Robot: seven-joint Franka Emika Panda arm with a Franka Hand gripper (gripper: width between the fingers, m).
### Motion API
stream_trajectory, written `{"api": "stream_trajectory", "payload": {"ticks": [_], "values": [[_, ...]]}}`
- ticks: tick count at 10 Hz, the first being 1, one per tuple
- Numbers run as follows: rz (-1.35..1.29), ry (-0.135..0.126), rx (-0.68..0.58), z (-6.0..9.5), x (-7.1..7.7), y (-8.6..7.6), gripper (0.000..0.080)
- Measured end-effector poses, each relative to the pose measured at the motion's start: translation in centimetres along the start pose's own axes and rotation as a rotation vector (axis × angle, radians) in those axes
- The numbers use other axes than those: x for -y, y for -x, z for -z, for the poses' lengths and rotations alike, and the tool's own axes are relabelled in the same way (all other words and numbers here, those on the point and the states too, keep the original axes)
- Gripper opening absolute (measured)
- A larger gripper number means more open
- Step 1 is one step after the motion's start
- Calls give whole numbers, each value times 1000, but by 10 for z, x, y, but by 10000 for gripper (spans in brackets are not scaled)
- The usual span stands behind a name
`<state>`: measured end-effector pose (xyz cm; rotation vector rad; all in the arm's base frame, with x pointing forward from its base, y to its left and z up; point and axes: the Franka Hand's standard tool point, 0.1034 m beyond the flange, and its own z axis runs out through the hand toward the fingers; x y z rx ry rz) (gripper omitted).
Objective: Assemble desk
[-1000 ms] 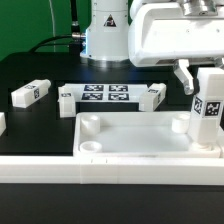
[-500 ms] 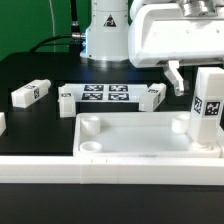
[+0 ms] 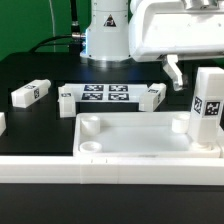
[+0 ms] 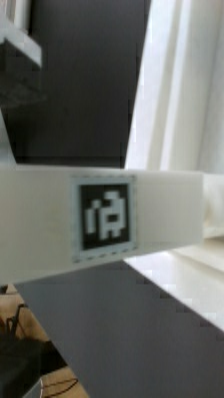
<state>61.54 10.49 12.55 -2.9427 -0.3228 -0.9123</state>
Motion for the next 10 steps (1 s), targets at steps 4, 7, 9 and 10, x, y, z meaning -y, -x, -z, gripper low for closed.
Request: {"api": "stream_trajectory", "payload": {"ticks": [4, 7, 9, 10], "values": [[-1, -15, 33, 16, 0, -12, 649], [-25, -68, 220, 9, 8, -5, 649], [-34, -99, 367, 6, 9, -5, 649], [-33, -107, 408, 4, 9, -4, 649]]}}
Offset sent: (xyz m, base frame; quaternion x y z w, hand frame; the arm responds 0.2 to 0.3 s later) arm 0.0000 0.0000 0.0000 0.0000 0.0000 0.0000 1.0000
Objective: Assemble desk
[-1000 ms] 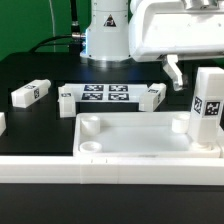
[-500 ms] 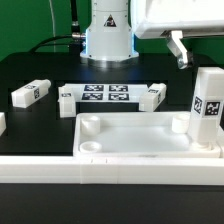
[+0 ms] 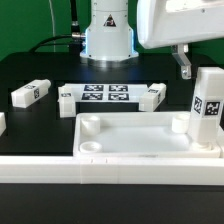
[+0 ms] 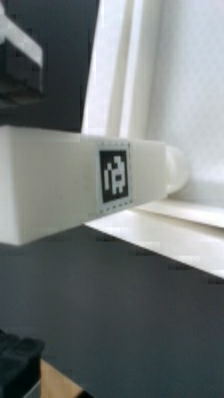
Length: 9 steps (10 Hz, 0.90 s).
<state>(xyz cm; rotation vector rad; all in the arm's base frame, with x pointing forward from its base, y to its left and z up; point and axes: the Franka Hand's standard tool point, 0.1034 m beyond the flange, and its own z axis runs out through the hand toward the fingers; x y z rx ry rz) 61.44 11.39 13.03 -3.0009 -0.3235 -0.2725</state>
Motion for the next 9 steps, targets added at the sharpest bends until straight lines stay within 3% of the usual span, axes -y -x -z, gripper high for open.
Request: {"api": "stream_trajectory", "payload": {"ticks": [2, 5, 6, 8, 9], "values": [[-4, -16, 113, -5, -7, 3, 649], [-4, -21, 128, -5, -5, 2, 649], [9, -12, 129, -6, -6, 2, 649], [69, 35, 118, -13, -12, -1, 649], [89, 39, 108, -13, -14, -2, 649]]}}
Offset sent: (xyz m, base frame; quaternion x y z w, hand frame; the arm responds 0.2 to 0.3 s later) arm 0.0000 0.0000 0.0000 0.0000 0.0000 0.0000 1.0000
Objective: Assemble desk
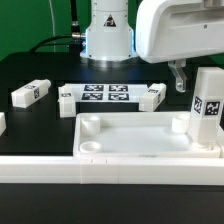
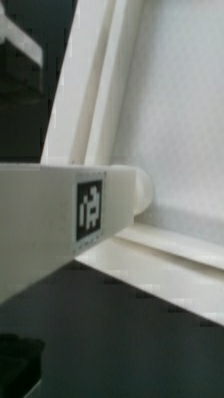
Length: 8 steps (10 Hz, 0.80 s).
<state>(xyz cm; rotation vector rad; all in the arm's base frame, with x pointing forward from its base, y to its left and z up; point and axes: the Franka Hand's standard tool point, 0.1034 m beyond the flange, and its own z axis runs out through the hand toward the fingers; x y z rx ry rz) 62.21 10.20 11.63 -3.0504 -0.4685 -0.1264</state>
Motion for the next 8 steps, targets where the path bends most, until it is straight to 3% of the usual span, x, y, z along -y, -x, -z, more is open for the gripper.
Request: {"api": "stream_trajectory", "payload": {"ticks": [3, 5, 6, 7, 8], "values": [[-5, -2, 2, 0, -1, 0, 649], [-5, -2, 2, 0, -1, 0, 388], [-5, -2, 3, 0, -1, 0, 388], [-11, -2, 2, 0, -1, 0, 289], [-21, -2, 3, 0, -1, 0, 289]]}}
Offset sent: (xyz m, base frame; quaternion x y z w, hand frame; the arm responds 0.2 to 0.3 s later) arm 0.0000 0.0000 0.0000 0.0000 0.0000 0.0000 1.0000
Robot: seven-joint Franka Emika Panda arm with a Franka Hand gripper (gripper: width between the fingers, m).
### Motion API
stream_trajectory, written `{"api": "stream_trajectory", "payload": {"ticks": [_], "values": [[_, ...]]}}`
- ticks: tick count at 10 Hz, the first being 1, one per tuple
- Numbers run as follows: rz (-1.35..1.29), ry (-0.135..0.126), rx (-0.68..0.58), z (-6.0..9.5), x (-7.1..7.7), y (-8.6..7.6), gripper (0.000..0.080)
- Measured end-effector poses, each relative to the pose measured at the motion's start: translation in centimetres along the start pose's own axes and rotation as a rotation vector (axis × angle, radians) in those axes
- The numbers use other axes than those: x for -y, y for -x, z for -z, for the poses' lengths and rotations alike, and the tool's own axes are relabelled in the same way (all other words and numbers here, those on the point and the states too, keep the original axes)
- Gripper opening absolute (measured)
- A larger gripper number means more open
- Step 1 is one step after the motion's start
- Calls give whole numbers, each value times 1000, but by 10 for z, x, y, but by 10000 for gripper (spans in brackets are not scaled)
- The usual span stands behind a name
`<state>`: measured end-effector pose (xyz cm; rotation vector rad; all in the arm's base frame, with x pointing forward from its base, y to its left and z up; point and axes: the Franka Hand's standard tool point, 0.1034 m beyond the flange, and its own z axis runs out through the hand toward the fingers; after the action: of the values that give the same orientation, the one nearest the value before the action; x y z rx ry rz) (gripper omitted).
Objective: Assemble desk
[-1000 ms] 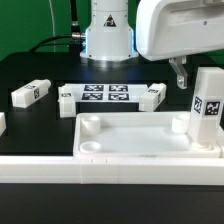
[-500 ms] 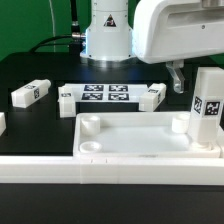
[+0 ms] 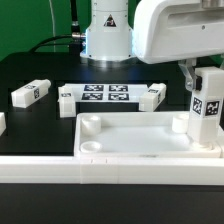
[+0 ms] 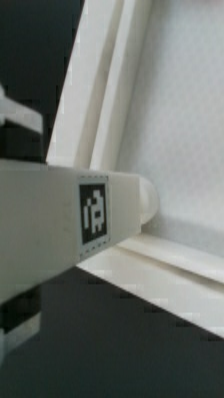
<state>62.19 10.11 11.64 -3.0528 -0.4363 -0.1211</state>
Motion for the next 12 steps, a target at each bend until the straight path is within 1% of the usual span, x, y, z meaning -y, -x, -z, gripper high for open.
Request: {"api": "stream_trajectory", "payload": {"ticks": [2, 4, 5, 7, 12], "values": [[-14, -1, 0, 0, 0, 0, 289], [-159, -4, 0, 0, 1, 0, 289], [-305, -14, -4, 0, 1, 0, 289], [-478, -22, -4, -1, 0, 0, 291], [-983, -21, 3, -2, 1, 1, 291]]}}
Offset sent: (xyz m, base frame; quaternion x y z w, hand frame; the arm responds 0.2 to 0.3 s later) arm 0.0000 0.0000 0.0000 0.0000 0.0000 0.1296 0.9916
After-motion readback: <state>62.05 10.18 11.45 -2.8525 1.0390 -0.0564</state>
